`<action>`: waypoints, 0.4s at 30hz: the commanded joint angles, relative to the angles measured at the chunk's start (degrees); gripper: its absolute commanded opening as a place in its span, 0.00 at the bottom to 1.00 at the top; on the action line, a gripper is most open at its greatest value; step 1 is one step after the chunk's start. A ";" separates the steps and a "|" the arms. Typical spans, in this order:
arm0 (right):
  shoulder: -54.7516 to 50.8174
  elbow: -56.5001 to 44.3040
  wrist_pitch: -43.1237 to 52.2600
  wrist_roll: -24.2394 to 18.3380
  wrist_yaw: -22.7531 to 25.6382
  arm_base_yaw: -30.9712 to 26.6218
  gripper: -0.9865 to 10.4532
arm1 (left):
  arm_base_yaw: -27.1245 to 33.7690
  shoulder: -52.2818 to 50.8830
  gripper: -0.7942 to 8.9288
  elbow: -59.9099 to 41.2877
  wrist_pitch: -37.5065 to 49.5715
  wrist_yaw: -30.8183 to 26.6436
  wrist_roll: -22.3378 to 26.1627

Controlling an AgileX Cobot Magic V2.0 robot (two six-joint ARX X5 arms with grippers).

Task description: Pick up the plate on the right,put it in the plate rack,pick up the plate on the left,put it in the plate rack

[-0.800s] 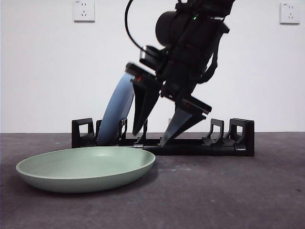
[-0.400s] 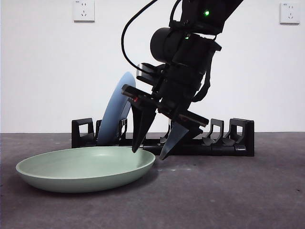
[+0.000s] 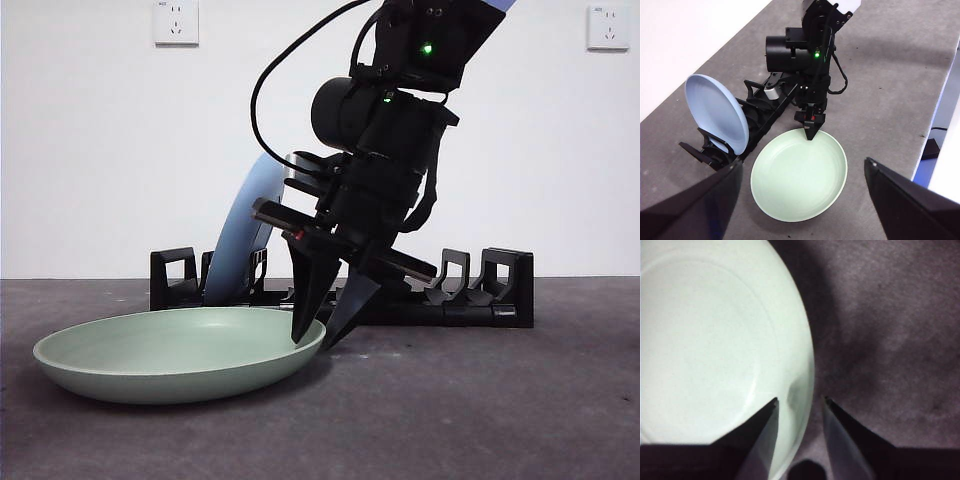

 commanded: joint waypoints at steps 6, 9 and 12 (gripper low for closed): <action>0.81 -0.48 1.20 1.29 0.46 0.26 0.08 | -2.38 0.66 0.51 0.15 0.09 0.22 1.77; 0.74 -0.46 0.98 1.29 0.22 0.26 0.08 | -4.04 1.27 0.51 0.15 -0.22 -0.59 2.73; 0.02 -0.35 0.02 1.29 -0.04 0.15 0.08 | -6.64 2.23 0.51 0.15 -1.11 -4.00 4.28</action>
